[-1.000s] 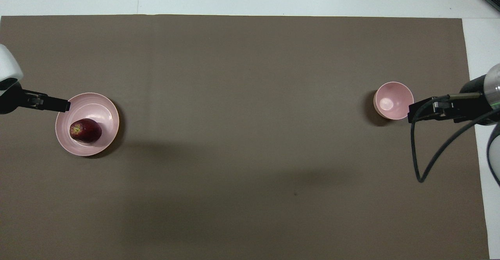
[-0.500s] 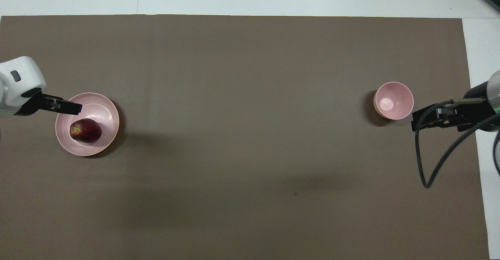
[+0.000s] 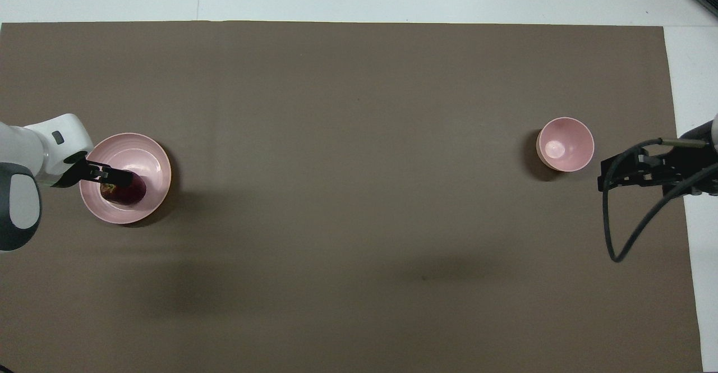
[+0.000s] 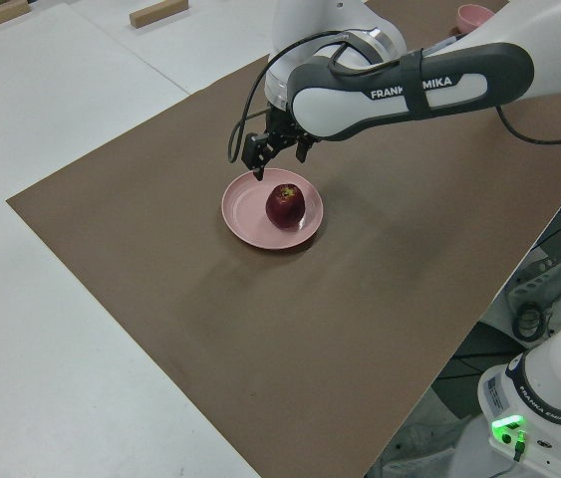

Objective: Move apple from plate to bowl
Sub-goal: 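Reach the left gripper down over the plate and grasp the red apple, then lift the apple with the left gripper while the right gripper approaches it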

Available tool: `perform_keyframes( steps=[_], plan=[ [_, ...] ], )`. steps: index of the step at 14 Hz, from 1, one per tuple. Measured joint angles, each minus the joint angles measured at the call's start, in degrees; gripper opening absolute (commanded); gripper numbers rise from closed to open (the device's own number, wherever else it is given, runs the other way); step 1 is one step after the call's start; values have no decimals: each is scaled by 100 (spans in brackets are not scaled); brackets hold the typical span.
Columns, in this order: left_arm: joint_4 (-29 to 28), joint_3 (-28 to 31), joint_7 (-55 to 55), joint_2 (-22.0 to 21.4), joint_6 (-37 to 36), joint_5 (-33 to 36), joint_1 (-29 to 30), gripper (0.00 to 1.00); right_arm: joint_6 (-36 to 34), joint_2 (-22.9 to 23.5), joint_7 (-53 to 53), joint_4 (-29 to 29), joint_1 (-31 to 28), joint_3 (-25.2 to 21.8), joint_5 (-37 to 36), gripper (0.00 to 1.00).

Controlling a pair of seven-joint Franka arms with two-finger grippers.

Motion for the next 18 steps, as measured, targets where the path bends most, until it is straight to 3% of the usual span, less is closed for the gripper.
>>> perform_keyframes(
  steps=[6,7,9,10,12,18],
  plan=[
    [-646,7,-1,41,772,-143,77,100,-9,-65,1443,-222,28,1,759,100],
    [-699,7,-1,41,795,-147,99,87,-9,-78,1707,-324,29,1,893,100],
    [-728,7,-1,39,832,-159,107,35,4,-84,2315,-518,37,2,1244,100],
    [-723,6,-1,22,848,-161,107,18,18,-82,2516,-606,39,2,1429,100],
    [-724,4,-1,21,929,-161,107,0,82,-60,3013,-766,46,2,1760,100],
    [-387,-39,-1,-35,1013,-162,88,0,987,98,4106,-1545,201,9,2806,100]
  ],
)
